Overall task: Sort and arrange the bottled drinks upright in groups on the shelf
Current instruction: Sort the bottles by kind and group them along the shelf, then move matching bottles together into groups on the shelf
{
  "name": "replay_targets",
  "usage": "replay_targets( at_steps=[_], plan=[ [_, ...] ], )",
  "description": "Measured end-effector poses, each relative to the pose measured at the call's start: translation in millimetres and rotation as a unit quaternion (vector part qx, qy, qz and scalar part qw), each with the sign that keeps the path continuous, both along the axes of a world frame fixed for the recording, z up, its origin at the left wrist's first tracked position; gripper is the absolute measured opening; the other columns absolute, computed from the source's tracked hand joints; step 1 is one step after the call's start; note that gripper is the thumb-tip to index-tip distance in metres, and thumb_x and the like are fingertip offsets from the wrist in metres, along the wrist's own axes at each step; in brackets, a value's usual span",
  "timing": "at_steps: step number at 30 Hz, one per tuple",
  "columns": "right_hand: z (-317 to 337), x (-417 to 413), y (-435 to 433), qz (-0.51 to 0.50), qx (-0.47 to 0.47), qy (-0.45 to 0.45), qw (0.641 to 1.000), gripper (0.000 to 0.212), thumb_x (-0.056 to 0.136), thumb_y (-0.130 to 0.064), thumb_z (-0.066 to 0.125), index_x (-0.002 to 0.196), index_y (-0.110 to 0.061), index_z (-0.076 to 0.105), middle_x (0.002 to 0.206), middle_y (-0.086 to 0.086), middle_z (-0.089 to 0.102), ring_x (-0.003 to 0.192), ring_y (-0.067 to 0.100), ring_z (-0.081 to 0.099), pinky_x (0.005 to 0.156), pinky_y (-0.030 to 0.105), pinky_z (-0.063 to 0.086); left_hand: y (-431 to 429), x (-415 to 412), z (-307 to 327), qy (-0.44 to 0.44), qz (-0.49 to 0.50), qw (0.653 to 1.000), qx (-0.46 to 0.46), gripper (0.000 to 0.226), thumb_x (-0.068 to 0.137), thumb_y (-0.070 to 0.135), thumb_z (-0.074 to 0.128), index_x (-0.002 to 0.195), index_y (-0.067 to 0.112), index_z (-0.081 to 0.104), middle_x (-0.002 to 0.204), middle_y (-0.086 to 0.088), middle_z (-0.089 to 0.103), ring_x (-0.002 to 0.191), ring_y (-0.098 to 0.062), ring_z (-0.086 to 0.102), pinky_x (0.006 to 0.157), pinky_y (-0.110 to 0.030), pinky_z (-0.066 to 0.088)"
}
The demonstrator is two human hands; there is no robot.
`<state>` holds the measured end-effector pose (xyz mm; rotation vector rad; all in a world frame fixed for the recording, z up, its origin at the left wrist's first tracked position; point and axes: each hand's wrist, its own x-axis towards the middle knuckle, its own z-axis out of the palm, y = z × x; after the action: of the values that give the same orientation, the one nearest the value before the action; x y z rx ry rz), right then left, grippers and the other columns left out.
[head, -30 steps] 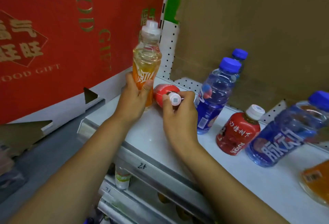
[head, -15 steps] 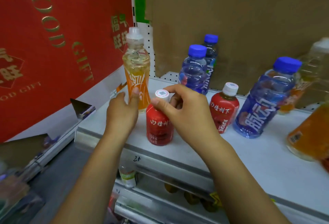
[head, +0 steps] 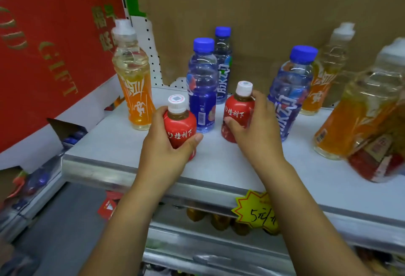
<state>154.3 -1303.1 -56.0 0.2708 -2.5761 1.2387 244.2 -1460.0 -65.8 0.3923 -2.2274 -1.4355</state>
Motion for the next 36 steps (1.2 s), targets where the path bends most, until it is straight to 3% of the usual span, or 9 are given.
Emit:
replay_targets(
  at_steps=[3, 6, 11, 19, 23, 25, 27, 32, 36],
  plan=[
    [1.5, 10.4, 12.7, 0.028, -0.03, 0.003, 0.999, 0.071, 0.081, -0.031, 0.083, 0.14, -0.031, 0.043, 0.139, -0.003, 0.05, 0.126, 0.016, 0.052, 0.103, 0.027, 0.042, 9.9, -1.5, 0.1, 0.015, -0.024, 1.0, 0.01, 0.08, 0.082, 0.034, 0.078, 0.145, 0.041, 0.029, 0.131, 0.022, 0.042, 0.119, -0.003, 0.045, 0.09, -0.02, 0.039],
    [1.1, 31.4, 30.2, 0.041, -0.085, -0.006, 0.996, 0.065, 0.075, -0.031, 0.088, 0.126, -0.041, 0.047, 0.129, -0.014, 0.054, 0.117, 0.007, 0.054, 0.103, 0.032, 0.05, 21.1, -2.4, 5.3, 0.025, -0.046, 0.998, 0.027, 0.079, 0.083, 0.035, 0.076, 0.148, 0.039, 0.031, 0.132, 0.02, 0.046, 0.119, -0.004, 0.048, 0.093, -0.025, 0.04],
    [5.3, 62.6, 87.3, 0.02, -0.162, 0.011, 0.987, 0.068, 0.075, -0.027, 0.088, 0.128, -0.043, 0.049, 0.13, -0.017, 0.058, 0.115, 0.003, 0.06, 0.099, 0.034, 0.054, 49.3, -5.0, 22.0, 0.05, -0.118, 0.989, 0.069, 0.067, 0.082, 0.043, 0.069, 0.138, 0.047, 0.032, 0.122, 0.023, 0.052, 0.103, 0.006, 0.055, 0.09, -0.023, 0.041],
    [1.2, 94.1, 190.7, -0.106, -0.183, 0.048, 0.976, 0.068, 0.076, -0.026, 0.088, 0.128, -0.048, 0.051, 0.13, -0.015, 0.06, 0.108, 0.0, 0.064, 0.097, 0.028, 0.055, 153.8, -26.8, 23.9, 0.022, -0.284, 0.947, 0.149, 0.074, 0.066, 0.043, 0.073, 0.13, 0.05, 0.037, 0.118, 0.021, 0.062, 0.095, 0.013, 0.064, 0.085, -0.024, 0.048],
    [0.1, 106.5, 245.5, -0.157, -0.185, 0.06, 0.968, 0.065, 0.076, -0.026, 0.087, 0.12, -0.055, 0.05, 0.128, -0.02, 0.06, 0.11, -0.001, 0.062, 0.098, 0.03, 0.054, 212.3, -29.2, 19.6, -0.004, -0.342, 0.927, 0.156, 0.093, 0.057, 0.05, 0.081, 0.138, 0.042, 0.036, 0.13, 0.012, 0.061, 0.111, -0.002, 0.064, 0.095, -0.032, 0.051],
    [0.2, 110.1, 275.9, -0.177, -0.19, 0.063, 0.964, 0.062, 0.077, -0.024, 0.087, 0.113, -0.058, 0.05, 0.124, -0.022, 0.06, 0.109, -0.003, 0.062, 0.096, 0.027, 0.054, 241.1, -27.1, 18.9, -0.01, -0.366, 0.918, 0.151, 0.089, 0.059, 0.052, 0.079, 0.138, 0.041, 0.038, 0.127, 0.016, 0.062, 0.105, 0.004, 0.065, 0.088, -0.024, 0.053],
    [-0.3, 112.7, 306.3, -0.189, -0.198, 0.064, 0.96, 0.062, 0.078, -0.021, 0.086, 0.116, -0.056, 0.05, 0.122, -0.023, 0.06, 0.108, -0.005, 0.062, 0.094, 0.023, 0.054, 271.6, -24.0, 20.0, -0.015, -0.385, 0.912, 0.143, 0.077, 0.064, 0.048, 0.073, 0.133, 0.044, 0.039, 0.123, 0.021, 0.062, 0.098, 0.014, 0.063, 0.073, -0.013, 0.052],
    [-6.8, 112.7, 381.2, -0.207, -0.17, 0.068, 0.961, 0.067, 0.08, -0.017, 0.084, 0.133, -0.041, 0.052, 0.13, -0.015, 0.06, 0.111, -0.002, 0.061, 0.096, 0.023, 0.052, 343.9, -27.4, 12.7, -0.009, -0.382, 0.916, 0.124, 0.065, 0.065, 0.05, 0.076, 0.124, 0.052, 0.049, 0.128, 0.017, 0.063, 0.113, -0.003, 0.064, 0.091, -0.031, 0.053],
    [-13.5, 105.4, 433.3, -0.195, -0.159, 0.064, 0.966, 0.069, 0.081, -0.017, 0.083, 0.138, -0.04, 0.05, 0.134, -0.014, 0.058, 0.114, -0.002, 0.059, 0.098, 0.023, 0.05, 402.1, -28.0, 7.2, 0.003, -0.343, 0.934, 0.1, 0.06, 0.077, 0.038, 0.078, 0.123, 0.053, 0.044, 0.128, 0.016, 0.06, 0.108, 0.002, 0.062, 0.083, -0.018, 0.051]
  ],
)
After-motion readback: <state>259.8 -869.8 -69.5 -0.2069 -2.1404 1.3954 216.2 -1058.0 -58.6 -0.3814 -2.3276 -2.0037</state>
